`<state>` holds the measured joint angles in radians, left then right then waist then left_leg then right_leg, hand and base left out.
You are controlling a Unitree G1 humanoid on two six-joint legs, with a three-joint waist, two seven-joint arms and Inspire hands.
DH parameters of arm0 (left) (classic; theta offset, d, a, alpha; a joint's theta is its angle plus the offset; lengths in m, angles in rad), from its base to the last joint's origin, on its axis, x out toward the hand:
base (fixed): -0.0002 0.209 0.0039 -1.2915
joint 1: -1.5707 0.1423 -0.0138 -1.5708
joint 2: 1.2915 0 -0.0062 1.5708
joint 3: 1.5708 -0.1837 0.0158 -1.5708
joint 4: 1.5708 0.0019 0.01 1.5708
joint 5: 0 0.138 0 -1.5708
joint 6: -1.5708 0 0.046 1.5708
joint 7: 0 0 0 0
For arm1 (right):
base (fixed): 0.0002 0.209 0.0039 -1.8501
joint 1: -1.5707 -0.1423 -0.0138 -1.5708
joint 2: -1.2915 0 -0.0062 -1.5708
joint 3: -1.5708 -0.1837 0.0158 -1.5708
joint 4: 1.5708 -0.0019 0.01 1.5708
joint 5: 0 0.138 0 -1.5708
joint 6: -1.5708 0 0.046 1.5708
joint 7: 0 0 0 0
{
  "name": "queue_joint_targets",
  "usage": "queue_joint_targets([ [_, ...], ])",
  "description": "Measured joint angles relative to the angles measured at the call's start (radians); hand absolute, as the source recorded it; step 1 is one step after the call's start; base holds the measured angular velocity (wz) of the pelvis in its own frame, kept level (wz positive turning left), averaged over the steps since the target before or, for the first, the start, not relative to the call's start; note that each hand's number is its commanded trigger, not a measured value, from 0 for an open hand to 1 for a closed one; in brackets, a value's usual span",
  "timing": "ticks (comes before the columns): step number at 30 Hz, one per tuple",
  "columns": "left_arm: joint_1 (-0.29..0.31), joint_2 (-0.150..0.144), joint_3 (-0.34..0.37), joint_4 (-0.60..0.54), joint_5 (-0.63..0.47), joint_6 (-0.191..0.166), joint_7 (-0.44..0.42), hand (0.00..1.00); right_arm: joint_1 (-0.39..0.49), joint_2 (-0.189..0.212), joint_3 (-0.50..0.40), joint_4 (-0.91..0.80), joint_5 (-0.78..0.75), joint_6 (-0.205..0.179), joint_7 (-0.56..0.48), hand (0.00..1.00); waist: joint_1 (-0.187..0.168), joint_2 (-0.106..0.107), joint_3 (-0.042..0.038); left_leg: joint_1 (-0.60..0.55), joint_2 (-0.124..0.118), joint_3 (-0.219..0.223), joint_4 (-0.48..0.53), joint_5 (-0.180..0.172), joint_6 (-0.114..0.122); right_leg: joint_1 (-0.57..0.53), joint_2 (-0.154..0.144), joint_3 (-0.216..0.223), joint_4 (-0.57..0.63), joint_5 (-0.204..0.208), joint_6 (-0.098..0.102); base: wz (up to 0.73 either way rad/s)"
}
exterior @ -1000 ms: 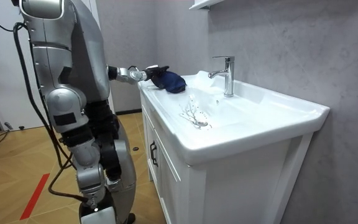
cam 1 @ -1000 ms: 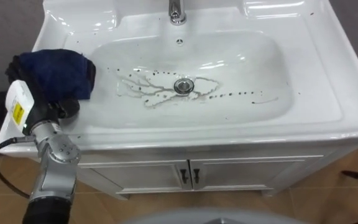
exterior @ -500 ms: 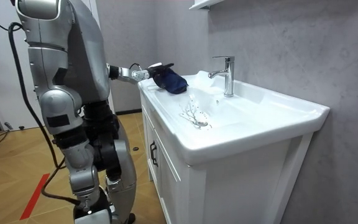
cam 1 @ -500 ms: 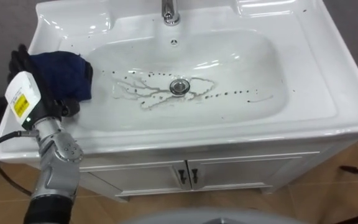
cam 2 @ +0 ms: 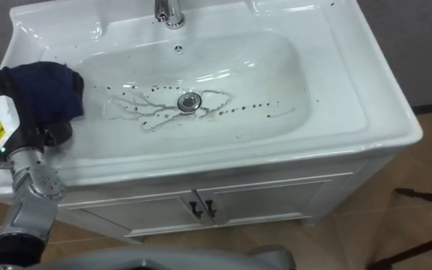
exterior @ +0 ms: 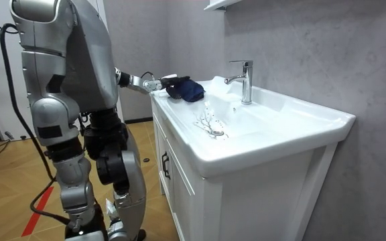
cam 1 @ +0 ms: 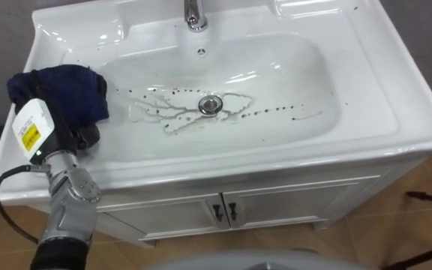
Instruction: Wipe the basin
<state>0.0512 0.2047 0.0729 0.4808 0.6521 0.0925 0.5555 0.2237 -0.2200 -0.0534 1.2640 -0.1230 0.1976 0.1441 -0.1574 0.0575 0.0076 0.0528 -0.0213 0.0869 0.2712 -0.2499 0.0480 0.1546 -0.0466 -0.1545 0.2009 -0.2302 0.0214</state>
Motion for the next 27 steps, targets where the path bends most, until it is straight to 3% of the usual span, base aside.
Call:
queue_joint_targets([
  [5, -0.015, 0.004, 0.000, 0.062, 0.073, -0.010, -0.002, 0.00, -0.009, -0.010, -0.022, -0.017, 0.000, 0.000, -0.003, 0.00, -0.001, -0.005, -0.0034, -0.001, -0.005, 0.008, -0.002, 0.001, -0.001, 0.001, 0.003, 0.008, -0.016, 0.001, -0.003, -0.04],
  [11, -0.021, 0.006, 0.003, 0.086, 0.126, -0.008, -0.029, 0.00, -0.007, -0.010, -0.047, -0.020, 0.000, 0.009, -0.021, 0.00, 0.006, -0.018, -0.0127, -0.002, 0.007, 0.020, -0.001, 0.002, -0.003, -0.015, 0.007, 0.019, -0.009, 0.001, -0.004, -0.07],
  [12, -0.031, 0.009, 0.004, 0.100, 0.126, -0.006, -0.039, 0.33, -0.009, -0.010, -0.051, -0.021, -0.003, 0.021, -0.021, 0.00, 0.007, -0.019, -0.0133, 0.003, 0.008, 0.024, -0.003, 0.002, -0.003, -0.016, 0.007, 0.024, -0.002, 0.001, -0.005, -0.09],
  [13, -0.046, 0.015, 0.004, 0.125, 0.125, -0.006, -0.049, 0.96, -0.017, -0.010, -0.052, -0.021, -0.008, 0.028, -0.022, 0.00, 0.009, -0.020, -0.0134, 0.003, 0.008, 0.025, -0.004, 0.002, -0.004, -0.015, 0.007, 0.023, 0.003, -0.001, -0.008, -0.08],
  [14, -0.054, 0.017, 0.004, 0.137, 0.125, -0.005, -0.057, 1.00, -0.017, -0.010, -0.055, -0.021, -0.010, 0.034, -0.022, 0.00, 0.009, -0.021, -0.0138, 0.003, 0.008, 0.025, -0.007, 0.002, -0.004, -0.013, 0.008, 0.023, 0.002, -0.002, -0.009, -0.08],
  [19, -0.100, 0.021, 0.010, 0.195, 0.126, 0.028, -0.090, 1.00, -0.023, -0.010, -0.069, -0.028, -0.049, 0.057, -0.029, 0.00, 0.021, -0.022, -0.0179, 0.033, 0.011, 0.048, -0.016, 0.005, -0.011, 0.008, 0.015, 0.040, -0.011, -0.003, -0.017, -0.11],
  [23, -0.125, 0.027, 0.051, 0.194, 0.125, 0.031, -0.090, 1.00, -0.015, -0.010, -0.069, -0.042, -0.049, 0.085, -0.043, 0.00, 0.026, -0.023, -0.0197, 0.048, 0.011, 0.047, -0.034, 0.013, -0.017, 0.014, 0.016, 0.040, -0.011, -0.003, -0.020, 0.00],
  [27, -0.131, 0.039, 0.064, 0.204, 0.126, 0.032, -0.090, 1.00, -0.002, -0.010, -0.069, -0.067, -0.049, 0.088, -0.059, 0.00, 0.025, -0.023, -0.0242, 0.069, 0.011, 0.049, -0.051, 0.018, -0.023, 0.026, 0.017, 0.040, -0.013, -0.005, -0.025, -0.02],
])
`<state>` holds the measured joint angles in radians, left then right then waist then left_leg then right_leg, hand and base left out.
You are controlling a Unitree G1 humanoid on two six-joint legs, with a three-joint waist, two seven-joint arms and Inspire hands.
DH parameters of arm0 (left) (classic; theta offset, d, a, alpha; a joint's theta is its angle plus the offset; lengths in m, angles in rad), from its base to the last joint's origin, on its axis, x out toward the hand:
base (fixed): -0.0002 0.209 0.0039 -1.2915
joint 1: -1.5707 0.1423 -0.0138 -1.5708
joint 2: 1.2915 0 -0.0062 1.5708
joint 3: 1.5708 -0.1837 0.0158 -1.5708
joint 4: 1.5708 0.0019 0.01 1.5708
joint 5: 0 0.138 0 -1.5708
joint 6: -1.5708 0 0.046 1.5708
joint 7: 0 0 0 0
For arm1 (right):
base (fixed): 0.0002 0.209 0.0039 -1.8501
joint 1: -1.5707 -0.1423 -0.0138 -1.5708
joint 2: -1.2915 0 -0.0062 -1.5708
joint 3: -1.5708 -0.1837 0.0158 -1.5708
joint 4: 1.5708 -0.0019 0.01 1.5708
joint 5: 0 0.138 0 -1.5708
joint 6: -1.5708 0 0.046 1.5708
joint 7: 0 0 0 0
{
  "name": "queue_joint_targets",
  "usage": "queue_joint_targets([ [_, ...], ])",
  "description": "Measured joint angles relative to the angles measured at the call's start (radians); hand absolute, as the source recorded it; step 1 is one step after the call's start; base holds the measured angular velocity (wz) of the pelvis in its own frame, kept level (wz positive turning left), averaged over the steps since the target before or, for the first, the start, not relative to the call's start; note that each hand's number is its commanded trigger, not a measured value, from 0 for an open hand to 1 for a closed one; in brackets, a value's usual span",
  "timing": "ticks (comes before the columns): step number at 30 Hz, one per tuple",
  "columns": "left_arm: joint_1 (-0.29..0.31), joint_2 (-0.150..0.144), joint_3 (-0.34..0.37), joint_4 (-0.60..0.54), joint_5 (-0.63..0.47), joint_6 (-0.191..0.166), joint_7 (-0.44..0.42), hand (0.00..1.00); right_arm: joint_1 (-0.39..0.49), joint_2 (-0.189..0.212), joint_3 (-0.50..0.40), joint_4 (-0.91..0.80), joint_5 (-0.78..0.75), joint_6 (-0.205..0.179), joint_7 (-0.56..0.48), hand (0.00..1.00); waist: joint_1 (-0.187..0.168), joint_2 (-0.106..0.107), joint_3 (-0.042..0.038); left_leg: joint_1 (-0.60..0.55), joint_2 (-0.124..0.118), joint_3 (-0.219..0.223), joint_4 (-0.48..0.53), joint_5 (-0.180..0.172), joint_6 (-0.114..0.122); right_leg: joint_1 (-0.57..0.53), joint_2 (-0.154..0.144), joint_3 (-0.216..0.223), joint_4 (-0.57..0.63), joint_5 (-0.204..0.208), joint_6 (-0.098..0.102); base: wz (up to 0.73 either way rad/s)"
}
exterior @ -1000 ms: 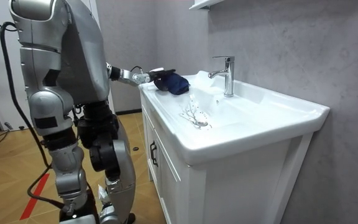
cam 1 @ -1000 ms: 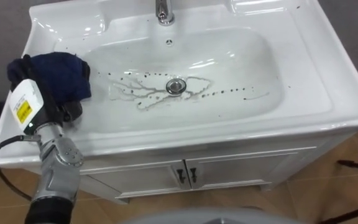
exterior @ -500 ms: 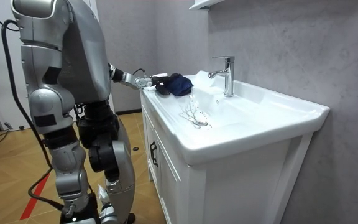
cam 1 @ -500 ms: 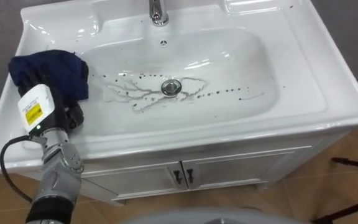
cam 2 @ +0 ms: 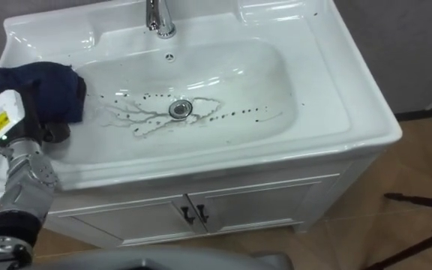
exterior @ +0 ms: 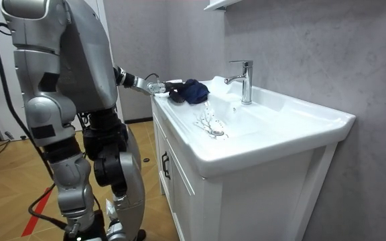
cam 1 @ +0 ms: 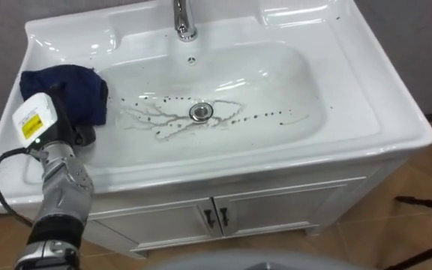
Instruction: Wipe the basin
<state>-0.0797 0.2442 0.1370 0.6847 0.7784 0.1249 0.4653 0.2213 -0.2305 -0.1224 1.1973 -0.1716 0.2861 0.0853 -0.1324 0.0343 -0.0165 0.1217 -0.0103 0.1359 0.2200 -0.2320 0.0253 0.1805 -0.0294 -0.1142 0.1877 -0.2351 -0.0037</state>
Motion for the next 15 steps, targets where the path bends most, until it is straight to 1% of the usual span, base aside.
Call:
queue_joint_targets([
  [3, 0.000, 0.013, 0.012, 0.002, 0.000, 0.001, 0.001, 1.00, 0.000, 0.000, 0.000, -0.001, 0.000, 0.000, 0.000, 0.00, 0.000, 0.000, -0.0001, 0.015, 0.000, 0.003, -0.015, 0.003, -0.003, 0.008, 0.001, 0.002, -0.003, -0.001, -0.002, -0.04],
  [6, -0.001, 0.019, 0.021, 0.004, 0.001, 0.008, 0.001, 1.00, 0.001, 0.000, 0.000, -0.001, 0.000, 0.003, 0.000, 0.00, 0.000, 0.001, -0.0007, 0.027, -0.001, 0.004, -0.019, 0.004, -0.004, 0.014, 0.001, 0.005, -0.003, -0.005, -0.004, -0.02],
  [9, -0.004, 0.021, 0.028, 0.003, 0.001, 0.010, 0.001, 1.00, 0.001, 0.000, 0.000, -0.001, 0.000, 0.009, 0.000, 0.00, 0.000, 0.001, -0.0015, 0.029, -0.001, 0.004, -0.021, 0.004, -0.005, 0.014, 0.001, 0.007, -0.004, -0.005, -0.004, 0.00],
  [13, -0.010, 0.023, 0.030, 0.004, 0.001, 0.027, 0.002, 1.00, 0.002, -0.001, 0.000, -0.005, 0.000, 0.013, 0.000, 0.00, -0.001, 0.003, -0.0030, 0.029, -0.002, 0.005, -0.020, 0.005, -0.005, 0.015, 0.000, 0.007, -0.003, -0.006, -0.004, 0.00],
  [15, -0.011, 0.023, 0.030, 0.003, 0.001, 0.028, 0.002, 1.00, 0.003, -0.001, 0.000, -0.006, 0.000, 0.014, -0.001, 0.00, -0.001, 0.003, -0.0030, 0.028, -0.002, 0.005, -0.018, 0.005, -0.005, 0.014, 0.000, 0.007, -0.002, -0.007, -0.004, 0.00],
])
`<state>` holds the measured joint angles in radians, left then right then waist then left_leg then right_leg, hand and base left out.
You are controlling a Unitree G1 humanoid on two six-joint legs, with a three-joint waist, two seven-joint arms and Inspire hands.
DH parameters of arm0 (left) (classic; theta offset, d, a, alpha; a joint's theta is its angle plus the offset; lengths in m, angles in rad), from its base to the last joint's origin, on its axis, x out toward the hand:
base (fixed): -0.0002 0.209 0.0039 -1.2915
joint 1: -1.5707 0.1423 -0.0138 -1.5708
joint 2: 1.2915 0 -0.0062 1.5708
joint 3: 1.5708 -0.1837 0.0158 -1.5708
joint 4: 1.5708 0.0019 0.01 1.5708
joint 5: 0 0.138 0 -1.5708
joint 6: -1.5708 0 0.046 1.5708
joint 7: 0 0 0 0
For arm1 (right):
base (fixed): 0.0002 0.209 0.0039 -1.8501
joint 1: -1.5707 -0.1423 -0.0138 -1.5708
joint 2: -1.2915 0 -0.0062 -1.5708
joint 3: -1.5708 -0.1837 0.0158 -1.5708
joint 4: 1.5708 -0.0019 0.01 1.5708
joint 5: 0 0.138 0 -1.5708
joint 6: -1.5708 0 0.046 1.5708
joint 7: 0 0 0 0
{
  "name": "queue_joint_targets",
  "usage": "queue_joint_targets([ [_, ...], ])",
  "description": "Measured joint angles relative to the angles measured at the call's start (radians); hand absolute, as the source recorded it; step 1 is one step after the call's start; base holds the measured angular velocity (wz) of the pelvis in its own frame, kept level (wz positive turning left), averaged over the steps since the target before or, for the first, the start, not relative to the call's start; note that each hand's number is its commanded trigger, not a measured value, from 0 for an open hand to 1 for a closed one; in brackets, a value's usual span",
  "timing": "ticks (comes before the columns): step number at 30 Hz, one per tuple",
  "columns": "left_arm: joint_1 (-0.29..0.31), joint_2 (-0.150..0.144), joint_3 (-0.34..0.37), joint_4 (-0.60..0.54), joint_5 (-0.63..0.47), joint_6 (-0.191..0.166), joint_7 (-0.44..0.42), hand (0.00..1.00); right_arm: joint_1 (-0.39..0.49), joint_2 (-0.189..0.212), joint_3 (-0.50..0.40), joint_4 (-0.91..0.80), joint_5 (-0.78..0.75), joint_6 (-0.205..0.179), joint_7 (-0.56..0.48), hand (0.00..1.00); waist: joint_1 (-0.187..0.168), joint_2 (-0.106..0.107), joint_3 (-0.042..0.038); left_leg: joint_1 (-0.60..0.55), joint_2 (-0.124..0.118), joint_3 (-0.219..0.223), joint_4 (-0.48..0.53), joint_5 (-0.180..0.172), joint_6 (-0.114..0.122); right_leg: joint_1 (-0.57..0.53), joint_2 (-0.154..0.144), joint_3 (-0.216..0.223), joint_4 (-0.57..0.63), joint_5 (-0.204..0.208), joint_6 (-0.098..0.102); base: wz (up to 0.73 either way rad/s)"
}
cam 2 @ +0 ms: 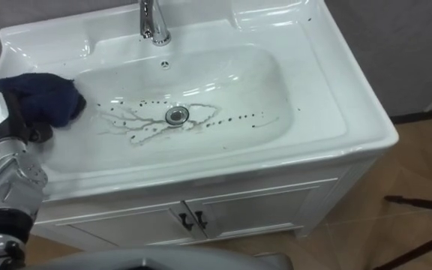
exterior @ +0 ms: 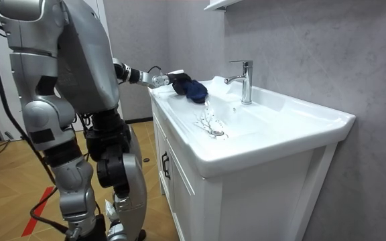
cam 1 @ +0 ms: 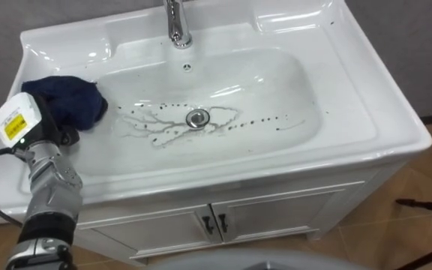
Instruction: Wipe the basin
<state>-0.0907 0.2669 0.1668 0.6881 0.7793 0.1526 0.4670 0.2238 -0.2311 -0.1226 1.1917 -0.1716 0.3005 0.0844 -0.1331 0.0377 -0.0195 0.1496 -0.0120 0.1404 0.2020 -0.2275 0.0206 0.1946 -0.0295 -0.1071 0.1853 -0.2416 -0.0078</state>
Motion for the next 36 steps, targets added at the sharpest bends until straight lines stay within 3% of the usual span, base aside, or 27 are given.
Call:
queue_joint_targets([
  [7, -0.001, -0.003, 0.000, 0.005, -0.036, 0.008, -0.001, 1.00, -0.011, 0.000, -0.004, 0.000, 0.007, 0.006, -0.009, 0.00, 0.000, 0.010, -0.0052, 0.004, -0.001, -0.006, -0.004, 0.000, 0.000, 0.005, 0.000, 0.002, -0.002, -0.001, 0.000, 0.00],
  [13, -0.015, -0.008, -0.003, -0.004, -0.153, 0.008, -0.010, 1.00, -0.028, 0.001, -0.006, 0.005, 0.016, 0.002, -0.021, 0.00, -0.002, 0.031, -0.0034, -0.004, -0.005, -0.013, 0.004, 0.000, 0.001, 0.003, -0.003, -0.006, 0.001, -0.005, 0.002, 0.04],
  [17, -0.018, -0.011, -0.005, -0.038, -0.166, 0.016, -0.030, 1.00, -0.032, 0.006, -0.006, 0.005, 0.016, -0.006, -0.027, 0.00, -0.008, 0.034, -0.0031, -0.022, -0.008, -0.038, 0.012, 0.000, 0.001, -0.001, -0.006, -0.027, 0.001, -0.007, 0.002, 0.17],
  [21, 0.014, -0.011, -0.018, -0.139, -0.210, 0.023, -0.067, 1.00, -0.037, 0.004, 0.021, 0.015, 0.038, -0.039, -0.031, 0.00, -0.003, 0.029, 0.0003, -0.033, -0.012, -0.055, 0.017, 0.000, 0.001, 0.000, -0.009, -0.050, -0.003, -0.007, 0.003, 0.17],
  [27, 0.027, -0.016, -0.037, -0.338, -0.235, 0.033, -0.095, 1.00, -0.070, 0.005, 0.043, 0.041, 0.050, -0.084, -0.039, 0.00, 0.020, 0.019, 0.0284, -0.060, -0.018, -0.074, 0.037, -0.001, 0.002, -0.008, -0.012, -0.068, -0.017, -0.010, 0.004, 0.13],
  [33, 0.046, -0.019, -0.057, -0.525, -0.215, 0.031, -0.082, 1.00, -0.082, 0.006, 0.056, 0.060, 0.035, -0.117, -0.038, 0.00, 0.026, 0.018, 0.0268, -0.098, -0.020, -0.091, 0.055, -0.001, 0.002, -0.021, -0.015, -0.094, -0.013, -0.009, 0.004, 0.13],
  [36, 0.046, -0.018, -0.075, -0.581, -0.182, 0.003, -0.077, 1.00, -0.075, 0.007, 0.064, 0.060, 0.007, -0.133, -0.038, 0.00, 0.025, 0.022, 0.0245, -0.096, -0.020, -0.092, 0.055, -0.001, 0.002, -0.014, -0.014, -0.106, -0.010, -0.009, 0.004, 0.10],
])
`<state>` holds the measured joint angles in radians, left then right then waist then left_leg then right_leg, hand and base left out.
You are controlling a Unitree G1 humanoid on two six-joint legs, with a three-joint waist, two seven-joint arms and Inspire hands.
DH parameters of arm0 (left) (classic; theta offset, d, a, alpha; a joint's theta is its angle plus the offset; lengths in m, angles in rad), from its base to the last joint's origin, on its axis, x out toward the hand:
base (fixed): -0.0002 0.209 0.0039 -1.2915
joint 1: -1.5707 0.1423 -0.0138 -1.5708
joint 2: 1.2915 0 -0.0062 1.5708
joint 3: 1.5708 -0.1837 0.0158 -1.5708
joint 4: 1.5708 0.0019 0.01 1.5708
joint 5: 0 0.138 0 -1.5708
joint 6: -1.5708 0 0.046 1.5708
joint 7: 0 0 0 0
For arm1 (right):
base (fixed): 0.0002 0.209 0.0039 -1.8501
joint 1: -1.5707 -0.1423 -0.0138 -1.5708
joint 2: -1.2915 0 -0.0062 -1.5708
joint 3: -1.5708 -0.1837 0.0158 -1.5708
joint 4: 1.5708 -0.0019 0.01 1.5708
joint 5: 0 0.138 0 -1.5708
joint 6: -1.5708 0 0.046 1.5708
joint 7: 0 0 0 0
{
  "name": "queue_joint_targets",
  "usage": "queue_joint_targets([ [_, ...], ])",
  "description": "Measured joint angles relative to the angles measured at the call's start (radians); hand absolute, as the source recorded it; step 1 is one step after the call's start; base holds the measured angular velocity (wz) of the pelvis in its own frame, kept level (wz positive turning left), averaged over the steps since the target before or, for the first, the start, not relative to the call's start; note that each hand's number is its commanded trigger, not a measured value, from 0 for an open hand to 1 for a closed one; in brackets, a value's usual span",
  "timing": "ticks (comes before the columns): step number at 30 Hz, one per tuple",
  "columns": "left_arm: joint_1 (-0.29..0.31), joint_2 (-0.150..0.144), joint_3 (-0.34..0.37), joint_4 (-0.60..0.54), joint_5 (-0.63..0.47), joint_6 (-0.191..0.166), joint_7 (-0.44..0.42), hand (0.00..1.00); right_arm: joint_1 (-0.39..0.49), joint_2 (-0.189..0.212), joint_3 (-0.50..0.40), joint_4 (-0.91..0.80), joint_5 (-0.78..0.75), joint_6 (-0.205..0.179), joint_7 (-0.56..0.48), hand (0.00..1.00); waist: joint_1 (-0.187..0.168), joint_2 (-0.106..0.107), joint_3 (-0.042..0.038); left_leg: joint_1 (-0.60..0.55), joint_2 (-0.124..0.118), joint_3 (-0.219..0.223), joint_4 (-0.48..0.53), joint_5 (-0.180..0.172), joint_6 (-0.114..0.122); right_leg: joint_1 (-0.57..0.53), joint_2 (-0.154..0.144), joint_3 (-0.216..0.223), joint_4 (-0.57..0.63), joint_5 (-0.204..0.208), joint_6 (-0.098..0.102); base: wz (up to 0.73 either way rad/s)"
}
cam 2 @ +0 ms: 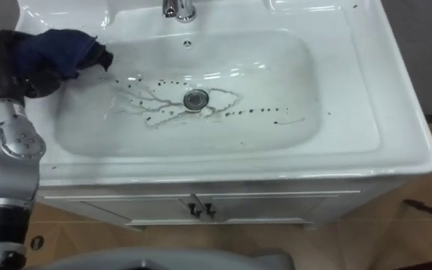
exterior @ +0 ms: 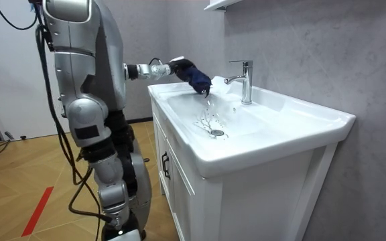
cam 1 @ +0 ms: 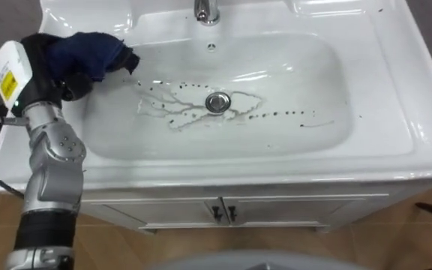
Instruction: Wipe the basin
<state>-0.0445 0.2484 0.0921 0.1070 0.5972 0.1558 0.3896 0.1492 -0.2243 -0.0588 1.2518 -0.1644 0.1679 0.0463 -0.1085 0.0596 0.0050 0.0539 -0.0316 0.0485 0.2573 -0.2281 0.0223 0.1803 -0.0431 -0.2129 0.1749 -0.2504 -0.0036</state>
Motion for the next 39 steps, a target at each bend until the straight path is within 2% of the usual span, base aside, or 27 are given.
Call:
queue_joint_targets([
  [2, 0.000, 0.000, -0.019, -0.013, 0.009, -0.013, 0.009, 1.00, 0.000, 0.000, 0.001, 0.000, 0.000, -0.013, 0.000, 0.00, -0.005, 0.003, 0.0019, 0.006, 0.000, 0.003, 0.000, 0.000, 0.000, 0.010, 0.000, -0.007, -0.003, 0.000, 0.000, 0.11],
  [5, -0.001, 0.000, -0.052, -0.023, 0.009, -0.038, 0.015, 1.00, -0.009, 0.000, 0.025, -0.001, 0.000, -0.029, 0.000, 0.00, -0.005, 0.009, -0.0007, 0.008, 0.002, 0.007, 0.000, 0.000, 0.000, 0.010, 0.000, -0.011, -0.004, 0.000, 0.000, 0.02],
  [7, -0.001, 0.000, -0.067, -0.023, 0.010, -0.056, 0.015, 1.00, -0.012, -0.001, 0.038, -0.001, 0.000, -0.047, 0.000, 0.00, -0.005, 0.012, 0.0005, 0.008, 0.002, 0.007, 0.000, 0.000, 0.000, 0.009, 0.000, -0.011, -0.004, 0.000, 0.000, 0.00],
  [16, 0.000, 0.000, -0.078, -0.023, 0.035, -0.099, 0.039, 1.00, -0.016, -0.002, 0.082, 0.032, 0.002, -0.065, 0.002, 0.00, -0.004, 0.013, 0.0009, -0.003, 0.003, 0.007, 0.002, -0.002, 0.002, -0.001, 0.000, -0.009, -0.002, 0.000, 0.000, 0.00],
  [18, -0.001, 0.000, -0.085, -0.023, 0.066, -0.100, 0.040, 1.00, -0.014, -0.002, 0.098, 0.032, 0.002, -0.065, 0.003, 0.00, -0.001, 0.014, 0.0010, -0.009, 0.003, 0.007, 0.004, -0.002, 0.002, -0.007, 0.000, -0.007, 0.000, 0.000, 0.000, 0.00],
  [21, -0.001, 0.000, -0.103, -0.023, 0.112, -0.100, 0.036, 1.00, -0.013, -0.002, 0.099, 0.036, 0.002, -0.064, 0.021, 0.00, -0.002, 0.007, 0.0059, -0.016, 0.003, 0.008, 0.019, -0.005, 0.006, -0.007, 0.000, -0.005, 0.001, 0.000, 0.000, 0.02],
  [26, 0.000, 0.005, -0.148, -0.024, 0.178, -0.093, 0.002, 1.00, -0.015, -0.001, 0.105, 0.042, 0.003, -0.059, 0.024, 0.00, -0.006, 0.007, 0.0057, -0.021, 0.003, 0.008, 0.019, -0.005, 0.007, -0.009, -0.002, -0.008, -0.002, 0.000, 0.001, 0.00],
  [30, 0.000, 0.006, -0.194, -0.024, 0.248, -0.085, -0.031, 1.00, -0.025, -0.001, 0.113, 0.047, 0.004, -0.057, 0.024, 0.00, -0.012, 0.010, -0.0031, -0.031, 0.002, 0.024, 0.019, -0.004, 0.006, -0.019, -0.001, -0.010, -0.001, 0.000, 0.001, 0.01],
  [31, 0.000, 0.006, -0.201, -0.024, 0.266, -0.082, -0.043, 1.00, -0.030, -0.001, 0.112, 0.053, 0.005, -0.057, 0.025, 0.00, -0.025, 0.005, -0.0017, -0.030, 0.002, 0.024, 0.018, -0.004, 0.006, -0.018, -0.002, -0.012, -0.001, 0.000, 0.001, 0.05],
  [33, 0.000, 0.007, -0.214, -0.024, 0.270, -0.073, -0.055, 1.00, -0.039, -0.001, 0.111, 0.058, 0.005, -0.057, 0.032, 0.00, -0.031, 0.003, -0.0005, -0.030, 0.002, 0.025, 0.016, -0.004, 0.006, -0.012, -0.001, -0.013, -0.001, 0.000, 0.001, 0.02],
  [34, 0.000, 0.007, -0.221, -0.023, 0.270, -0.073, -0.065, 1.00, -0.041, 0.000, 0.111, 0.058, 0.005, -0.057, 0.032, 0.00, -0.036, -0.003, 0.0036, -0.025, 0.002, 0.031, 0.015, -0.004, 0.006, -0.007, -0.002, -0.015, -0.001, 0.000, 0.001, 0.00],
  [39, 0.002, 0.014, -0.251, -0.018, 0.271, -0.053, -0.106, 1.00, -0.040, 0.000, 0.110, 0.062, 0.006, -0.054, 0.037, 0.00, -0.040, -0.009, 0.0026, -0.024, 0.003, 0.037, 0.014, -0.004, 0.006, -0.008, -0.002, -0.012, -0.002, 0.000, 0.001, 0.00],
])
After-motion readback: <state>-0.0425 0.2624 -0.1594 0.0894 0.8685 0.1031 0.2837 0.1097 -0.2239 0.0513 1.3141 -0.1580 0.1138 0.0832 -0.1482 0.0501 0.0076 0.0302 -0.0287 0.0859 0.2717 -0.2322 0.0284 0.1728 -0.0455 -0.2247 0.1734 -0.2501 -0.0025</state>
